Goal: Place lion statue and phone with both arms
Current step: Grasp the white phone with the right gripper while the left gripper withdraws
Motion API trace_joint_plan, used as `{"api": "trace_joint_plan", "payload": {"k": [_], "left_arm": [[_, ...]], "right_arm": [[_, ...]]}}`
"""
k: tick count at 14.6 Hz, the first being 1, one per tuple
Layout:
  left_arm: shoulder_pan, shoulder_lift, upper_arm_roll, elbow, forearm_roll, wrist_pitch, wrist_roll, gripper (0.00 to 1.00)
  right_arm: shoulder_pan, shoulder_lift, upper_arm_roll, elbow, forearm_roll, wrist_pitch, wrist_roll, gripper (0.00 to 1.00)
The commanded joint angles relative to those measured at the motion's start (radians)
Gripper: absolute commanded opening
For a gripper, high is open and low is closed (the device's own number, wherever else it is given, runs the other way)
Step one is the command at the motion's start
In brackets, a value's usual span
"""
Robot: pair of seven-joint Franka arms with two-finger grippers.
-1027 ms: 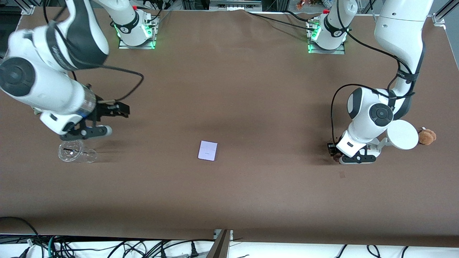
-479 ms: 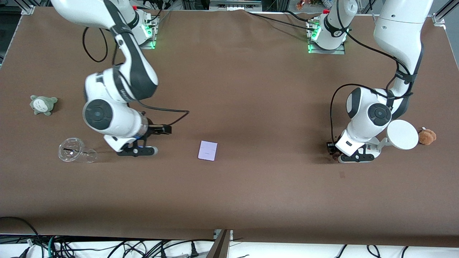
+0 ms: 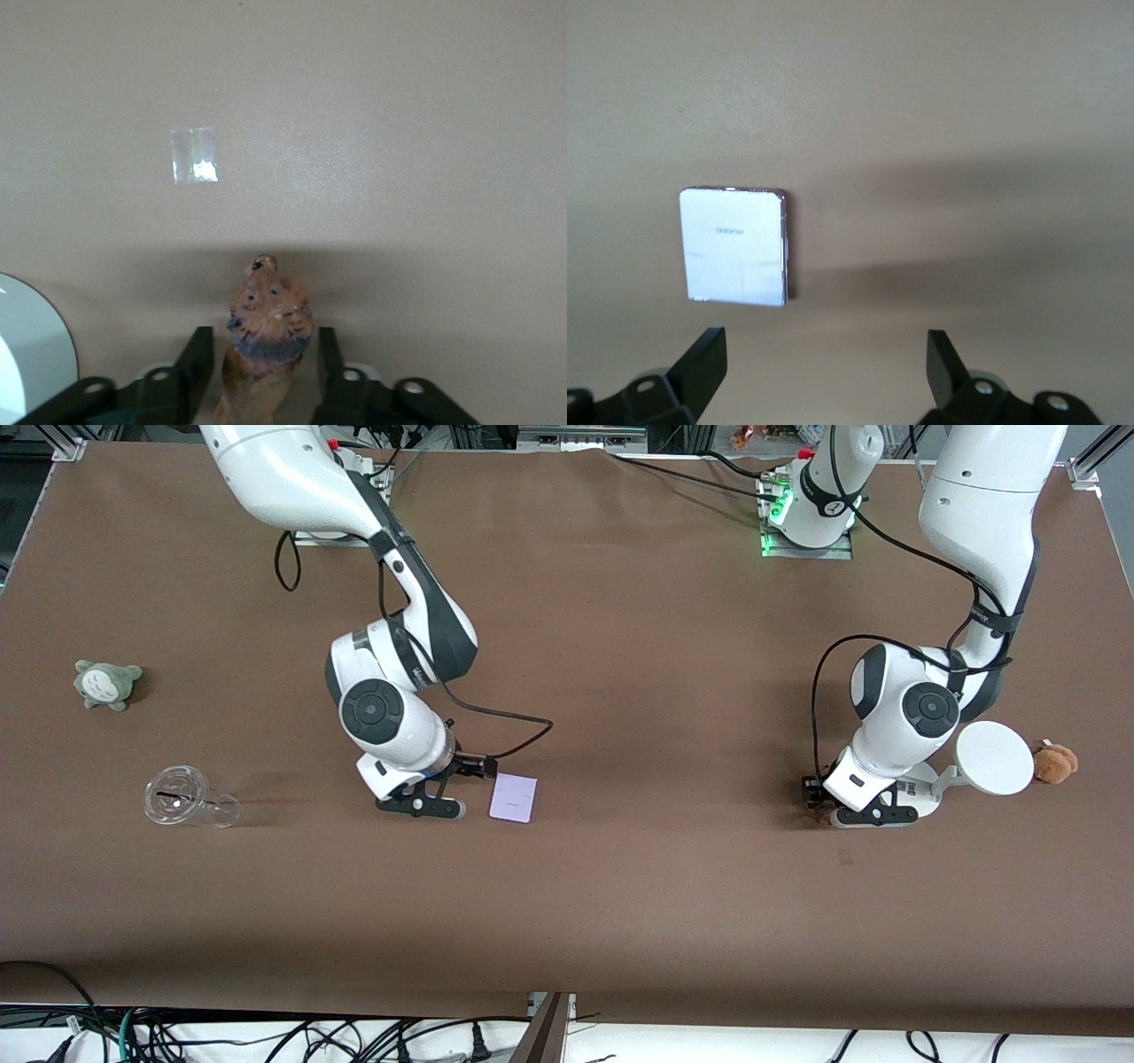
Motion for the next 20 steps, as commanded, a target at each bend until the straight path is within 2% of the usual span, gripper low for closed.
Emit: {"api": "trace_joint_plan", "payload": {"k": [1,4,8,13,18,19,20], "left_arm": [[0.017,-0.007,-0.015,-0.005,-0.036,0.013,0.016,1.0],[0.017,-0.046,-0.018,-0.008,-0.038,-0.008,0.018,1.0],[0.015,-0.178,-0.044,-0.006,-0.039,-0.171,0.016,1.0],[0.015,-0.431,-0.043,0.017,-0.03,-0.48,0.022,1.0],[0.049,-0.54,-0.034,0.11,-0.019,-0.735,0.053,1.0],[0.063,-0.546,-0.032,0.138,-0.019,-0.783,0.074,1.0],[0.079,-0.548,-0.032,0.179,-0.019,-0.847,0.085,1.0]], "right_arm": [[0.019,0.05,-0.01,0.025,0.018,0.071,-0.009,1.0],[0.046,0.114,-0.002,0.052,0.018,0.154,-0.016,1.0],[0.085,0.209,-0.001,0.156,0.013,0.17,-0.007,1.0],[0.095,0.243,-0.002,0.161,0.007,0.224,-0.012,1.0],[0.094,0.265,-0.005,0.161,-0.008,0.245,-0.021,0.98],[0.091,0.265,-0.005,0.161,-0.01,0.245,-0.024,0.83],[0.089,0.265,-0.007,0.161,-0.01,0.244,-0.029,0.49]]}}
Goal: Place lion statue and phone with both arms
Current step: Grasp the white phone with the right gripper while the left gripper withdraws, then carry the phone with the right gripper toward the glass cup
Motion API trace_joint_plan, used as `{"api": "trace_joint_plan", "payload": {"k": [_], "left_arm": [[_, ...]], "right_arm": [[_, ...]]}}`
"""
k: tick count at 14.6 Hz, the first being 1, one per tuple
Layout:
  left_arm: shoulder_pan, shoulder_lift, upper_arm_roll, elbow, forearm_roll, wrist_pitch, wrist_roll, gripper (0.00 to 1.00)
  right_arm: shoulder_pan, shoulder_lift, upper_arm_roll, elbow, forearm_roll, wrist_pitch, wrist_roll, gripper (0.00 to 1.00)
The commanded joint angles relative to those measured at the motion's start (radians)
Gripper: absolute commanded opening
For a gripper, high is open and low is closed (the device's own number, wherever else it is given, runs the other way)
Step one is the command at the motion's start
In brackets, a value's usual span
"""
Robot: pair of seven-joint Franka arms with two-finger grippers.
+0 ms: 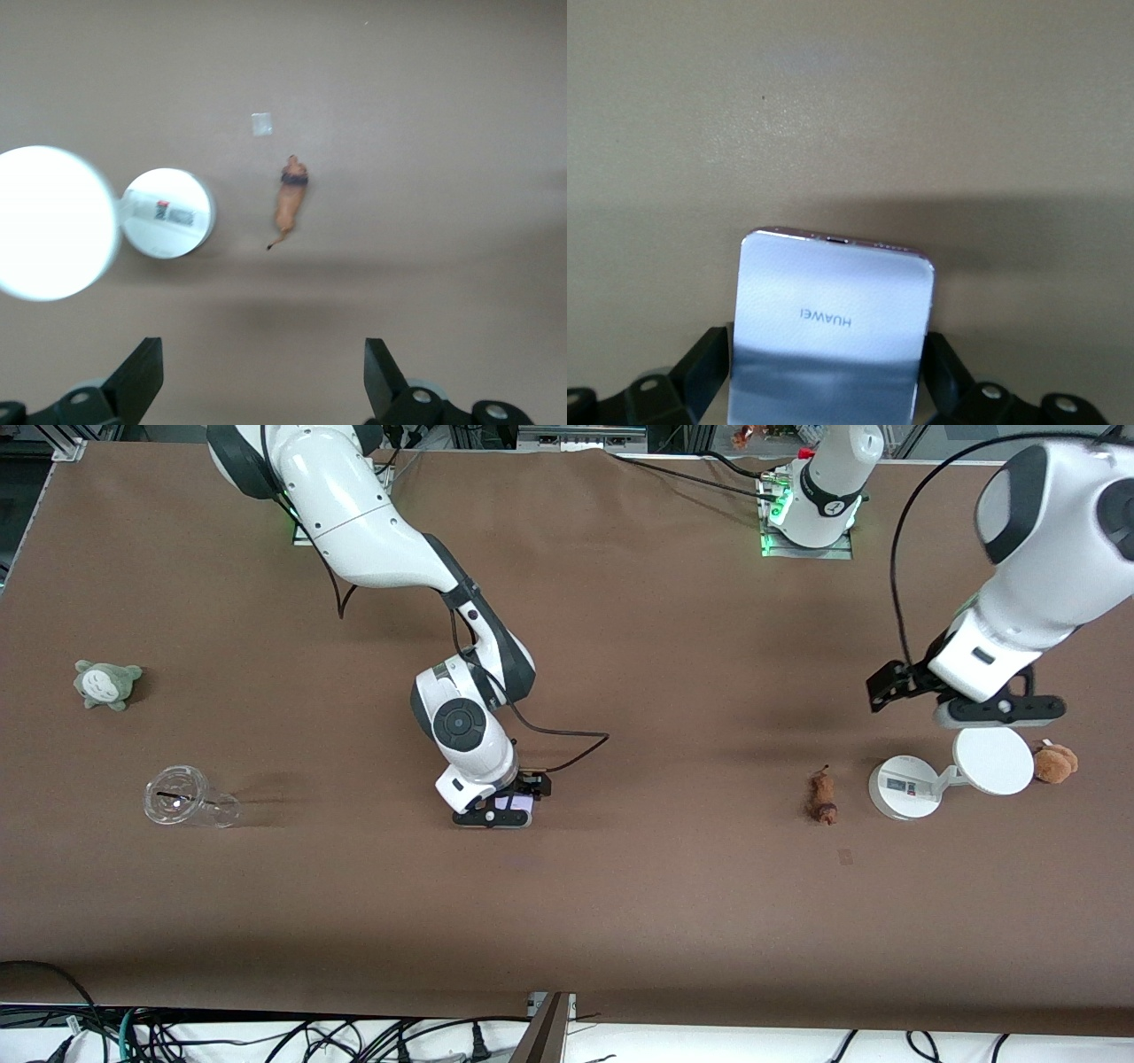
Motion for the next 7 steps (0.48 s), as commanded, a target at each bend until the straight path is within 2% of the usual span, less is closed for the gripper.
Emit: {"api": "trace_joint_plan", "payload": {"k": [1,2,5,7], "left_arm": [[0.061,0.002,-0.006,0.124,-0.004,-0.175,0.055,1.0],[0.076,0.002,-0.006,0.161,-0.004,-0.232,0.064,1.0],[0.104,0.002,-0.006,0.192,-0.005,-0.258,0.085,1.0],[0.104,0.002,-0.006,0.201,-0.005,-0.299,0.091,1.0]], "right_arm": [[-0.002,0.019,-0.006,0.029,-0.007,0.001,-0.025,0.2],[-0.005,0.011,-0.011,0.029,-0.007,-0.007,-0.029,0.0],[-0.045,-0.071,-0.023,0.031,-0.007,-0.164,-0.074,0.0],[-0.09,-0.142,-0.031,0.019,-0.007,-0.259,-0.191,0.0]]}}
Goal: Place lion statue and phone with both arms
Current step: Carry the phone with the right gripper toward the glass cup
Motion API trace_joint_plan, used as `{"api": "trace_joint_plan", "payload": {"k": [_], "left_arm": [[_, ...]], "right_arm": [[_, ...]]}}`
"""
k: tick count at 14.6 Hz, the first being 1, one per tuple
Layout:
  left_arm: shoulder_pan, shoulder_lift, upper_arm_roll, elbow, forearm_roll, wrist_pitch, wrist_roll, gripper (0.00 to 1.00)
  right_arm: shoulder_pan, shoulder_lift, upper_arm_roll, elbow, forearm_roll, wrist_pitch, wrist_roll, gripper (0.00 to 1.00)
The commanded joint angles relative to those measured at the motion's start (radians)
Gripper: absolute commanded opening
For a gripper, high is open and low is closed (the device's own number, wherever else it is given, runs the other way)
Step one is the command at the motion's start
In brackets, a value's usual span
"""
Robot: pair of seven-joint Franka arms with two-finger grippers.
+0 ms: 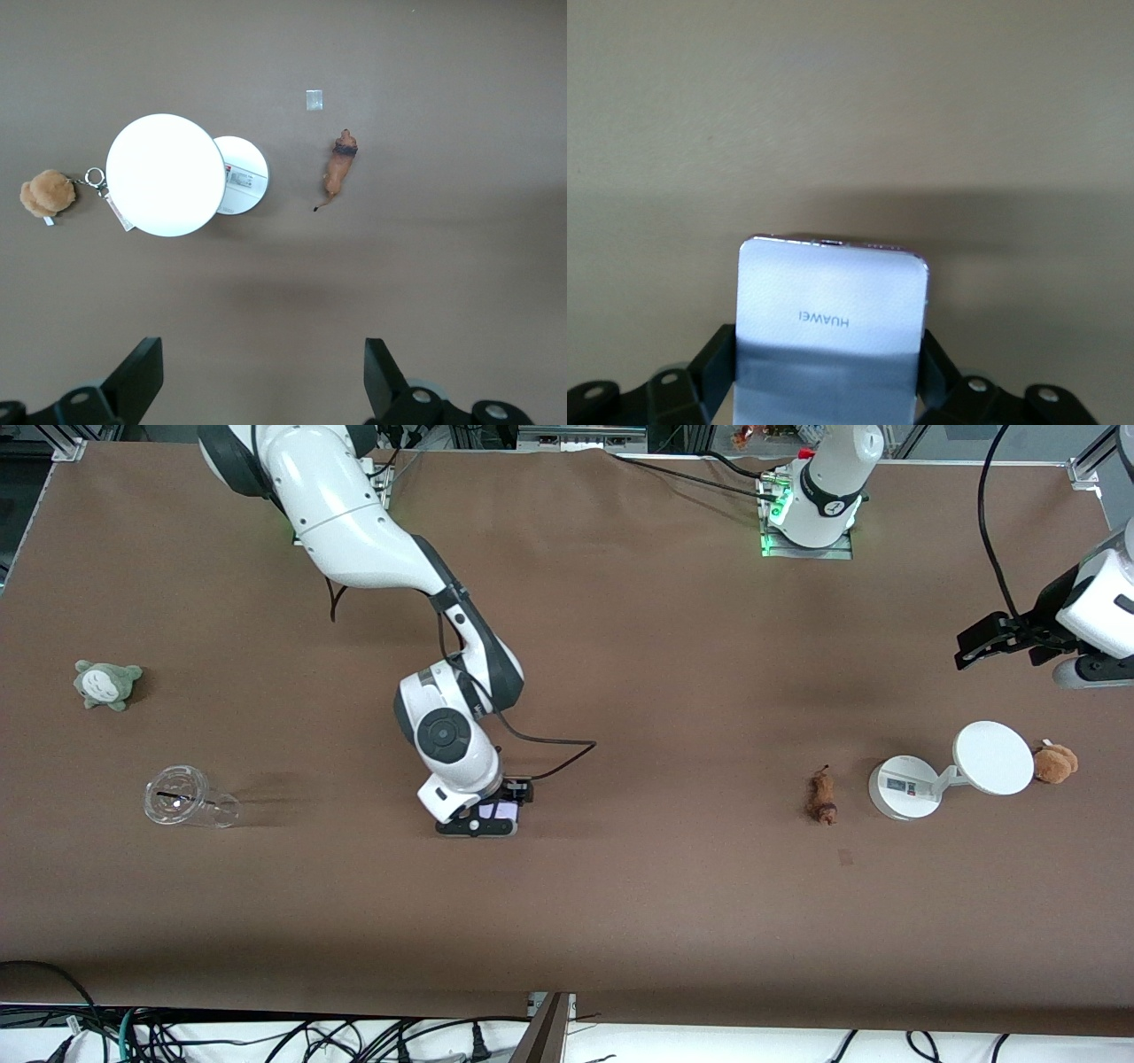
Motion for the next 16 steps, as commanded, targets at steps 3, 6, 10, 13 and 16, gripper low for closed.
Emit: {"api": "trace_joint_plan", "payload": {"k": [3,6,10,13,16], "left_arm": [[0.008,0.011,-0.011,0.052,-0.016,-0.058,0.02,1.0],[0.008,0.012,-0.014,0.085,-0.016,-0.077,0.025,1.0],[0.009,0.025,-0.008,0.098,-0.019,-0.07,0.023,1.0],[0.006,0.028,-0.011,0.121,-0.005,-0.071,0.013,1.0],[0.008,0.051,-0.01,0.163,-0.005,-0.069,0.017,1.0]], "right_arm": [[-0.128,-0.164,-0.024,-0.028,0.004,-0.261,-0.292,0.0],[-0.24,-0.173,-0.027,-0.05,0.007,-0.298,-0.494,0.0],[-0.345,-0.163,-0.024,-0.083,0.009,-0.292,-0.59,0.0],[-0.37,-0.138,-0.025,-0.1,0.009,-0.258,-0.591,0.0],[-0.388,-0.106,-0.025,-0.108,0.007,-0.209,-0.591,0.0]]}}
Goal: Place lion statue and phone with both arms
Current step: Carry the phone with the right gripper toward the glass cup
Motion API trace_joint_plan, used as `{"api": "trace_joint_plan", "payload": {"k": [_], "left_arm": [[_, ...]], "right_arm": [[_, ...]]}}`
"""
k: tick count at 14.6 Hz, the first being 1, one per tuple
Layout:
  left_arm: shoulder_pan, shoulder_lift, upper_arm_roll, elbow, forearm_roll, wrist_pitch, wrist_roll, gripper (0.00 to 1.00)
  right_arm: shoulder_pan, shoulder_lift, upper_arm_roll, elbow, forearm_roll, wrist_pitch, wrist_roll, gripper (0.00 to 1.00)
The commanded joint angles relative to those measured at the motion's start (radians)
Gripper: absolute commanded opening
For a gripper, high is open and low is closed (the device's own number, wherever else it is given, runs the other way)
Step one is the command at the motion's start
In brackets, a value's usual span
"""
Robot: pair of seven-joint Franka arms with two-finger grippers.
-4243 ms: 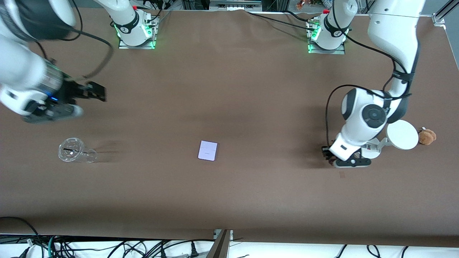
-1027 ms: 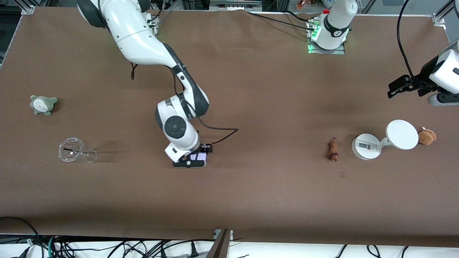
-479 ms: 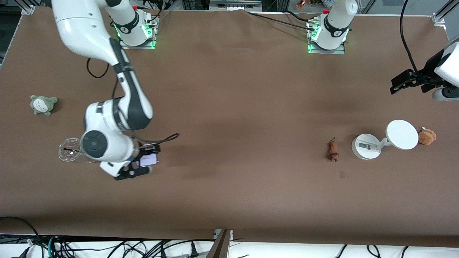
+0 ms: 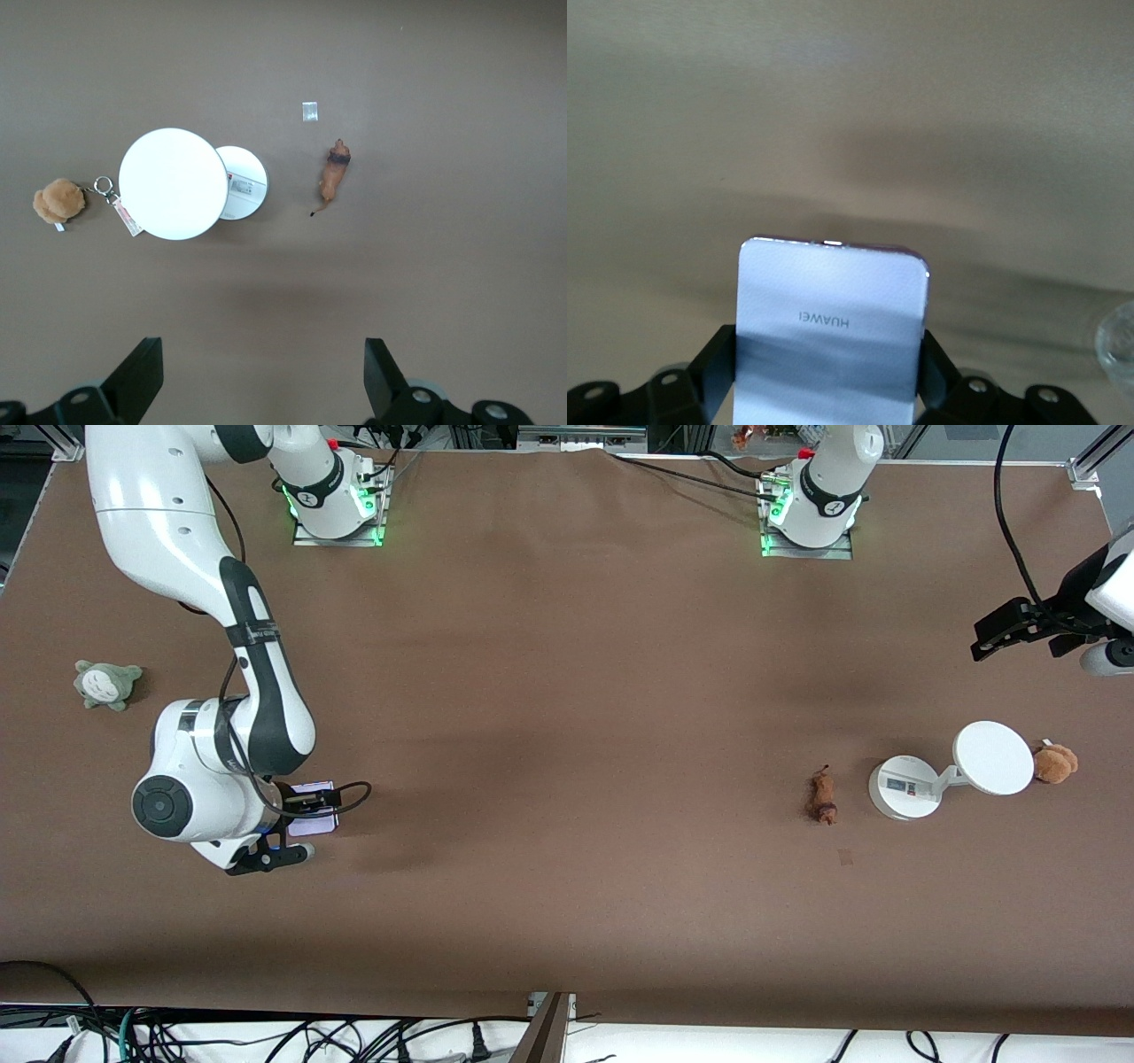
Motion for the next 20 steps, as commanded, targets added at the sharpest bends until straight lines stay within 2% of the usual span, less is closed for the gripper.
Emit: {"api": "trace_joint_plan", "payload": {"k": [1,4,13,20], "left_arm": [[0.005,0.045,-0.002,0.07,-0.004,-0.021,0.02,1.0],[-0.012,0.097,-0.016,0.076,-0.005,-0.02,0.016,1.0],[0.002,0.105,-0.01,0.111,-0.022,-0.018,0.02,1.0],[-0.004,0.118,-0.014,0.124,0.009,-0.021,0.02,1.0]], "right_arm": [[-0.02,0.015,0.013,-0.015,0.004,0.051,-0.012,0.0],[-0.046,0.032,0.013,-0.015,-0.005,0.065,-0.016,0.0],[-0.07,0.066,0.013,-0.015,-0.007,0.125,-0.049,0.0],[-0.092,0.072,0.013,-0.015,-0.007,0.139,-0.088,0.0]]}}
